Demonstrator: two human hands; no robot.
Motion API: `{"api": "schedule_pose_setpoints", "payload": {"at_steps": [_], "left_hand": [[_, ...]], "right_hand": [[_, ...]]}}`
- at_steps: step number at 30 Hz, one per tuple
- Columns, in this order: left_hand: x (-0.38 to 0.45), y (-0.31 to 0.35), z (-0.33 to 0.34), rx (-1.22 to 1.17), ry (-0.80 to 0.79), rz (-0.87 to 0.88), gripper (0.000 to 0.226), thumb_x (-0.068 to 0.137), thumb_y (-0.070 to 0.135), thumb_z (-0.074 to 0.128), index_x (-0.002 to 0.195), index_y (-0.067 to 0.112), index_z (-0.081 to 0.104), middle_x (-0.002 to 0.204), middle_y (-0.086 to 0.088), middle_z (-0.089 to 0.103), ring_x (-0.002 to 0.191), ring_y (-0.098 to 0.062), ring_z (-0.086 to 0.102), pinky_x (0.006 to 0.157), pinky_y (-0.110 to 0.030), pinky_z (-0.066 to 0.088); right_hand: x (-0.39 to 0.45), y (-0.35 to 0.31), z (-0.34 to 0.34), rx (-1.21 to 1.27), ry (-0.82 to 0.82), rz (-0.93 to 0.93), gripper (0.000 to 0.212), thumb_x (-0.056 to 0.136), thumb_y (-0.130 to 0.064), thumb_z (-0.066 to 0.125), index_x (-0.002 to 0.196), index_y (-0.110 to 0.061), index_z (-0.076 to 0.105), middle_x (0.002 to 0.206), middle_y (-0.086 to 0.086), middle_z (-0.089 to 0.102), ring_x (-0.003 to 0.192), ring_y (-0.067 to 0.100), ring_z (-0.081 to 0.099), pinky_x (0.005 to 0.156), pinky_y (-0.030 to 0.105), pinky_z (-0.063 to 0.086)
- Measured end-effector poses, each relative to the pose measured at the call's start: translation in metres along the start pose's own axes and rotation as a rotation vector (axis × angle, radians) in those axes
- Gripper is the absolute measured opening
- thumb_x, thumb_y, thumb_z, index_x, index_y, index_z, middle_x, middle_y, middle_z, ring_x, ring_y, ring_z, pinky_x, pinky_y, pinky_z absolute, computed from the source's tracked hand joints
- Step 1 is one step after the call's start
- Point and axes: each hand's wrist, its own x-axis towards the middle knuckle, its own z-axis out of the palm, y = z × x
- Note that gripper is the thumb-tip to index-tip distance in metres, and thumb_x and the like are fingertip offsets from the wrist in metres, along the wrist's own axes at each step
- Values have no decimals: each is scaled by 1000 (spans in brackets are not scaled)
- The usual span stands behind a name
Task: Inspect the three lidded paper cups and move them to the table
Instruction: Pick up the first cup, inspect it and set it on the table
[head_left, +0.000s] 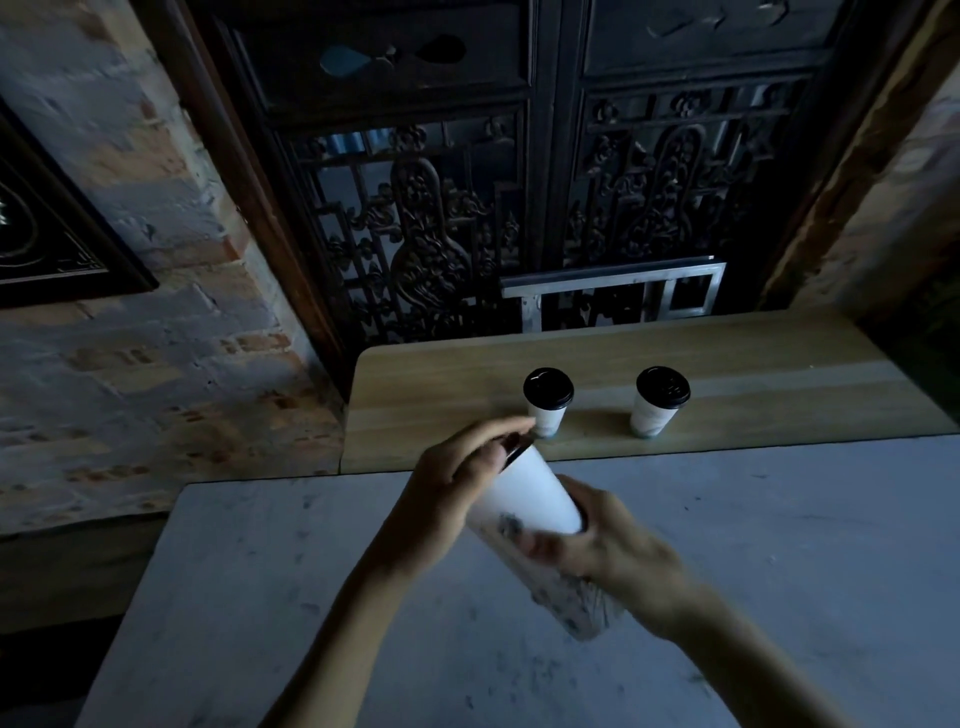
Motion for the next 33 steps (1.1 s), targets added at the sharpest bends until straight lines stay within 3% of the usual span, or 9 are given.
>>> {"api": "schedule_pose_setpoints", "payload": {"at_steps": [3,6,10,13,16,22,26,30,33], "left_hand": [[1,-15,-1,-107,135,14,39,102,48,47,127,39,76,131,5,77,129,-19,68,110,-50,51],[6,-19,7,-98,214,-31,36,101,54,47,117,43,79,120,8,81,115,-13,73,97,-44,55],[11,-15,13,-58,360,1,41,96,55,50,96,29,81,92,10,81,86,0,67,77,-20,49],[7,-9,16,-11,380,46,51,98,52,50,91,8,74,87,-22,71,83,-10,57,74,-27,42],[6,-2,17,27,356,54,32,106,33,51,82,32,71,71,19,67,76,10,58,73,-10,42],[5,-1,8,-31,289,56,33,102,47,50,118,41,78,124,22,78,122,3,68,100,-11,48],[5,-9,3,-209,269,-10,36,98,64,57,117,44,81,121,15,81,119,-4,72,96,-23,55],[6,-16,4,-273,308,-15,52,91,73,61,121,35,81,125,8,81,124,-12,72,102,-40,52],[5,-13,6,-231,348,10,48,96,71,56,116,36,82,119,12,82,116,-7,74,93,-24,56]], "right_hand": [[2,0,-3,458,-118,104,77,77,-48,86,122,10,63,101,30,68,70,36,70,64,40,60],[4,-2,2,537,-87,150,78,81,-48,78,128,10,58,103,31,67,72,38,70,64,42,61],[0,-7,14,58,253,28,51,74,-58,76,120,-39,64,97,14,78,84,38,75,76,59,60],[-6,2,23,-410,360,-126,73,73,-69,62,136,-42,39,89,-1,71,70,21,65,61,41,53],[-10,10,29,-365,368,-218,66,76,-64,65,133,-58,33,80,-7,69,60,12,63,56,36,53],[-11,9,30,-54,303,-233,56,77,-54,75,129,-56,53,110,-15,74,93,10,73,76,38,62],[-11,6,28,122,231,-196,47,77,-48,78,122,-44,65,102,-12,78,88,3,72,71,17,55],[-11,1,29,153,209,-150,57,73,-48,77,127,-33,64,102,-13,78,88,1,73,72,17,55],[-15,-3,35,-50,307,-133,73,70,-64,69,136,-35,57,104,-19,75,91,2,72,74,24,55]]}}
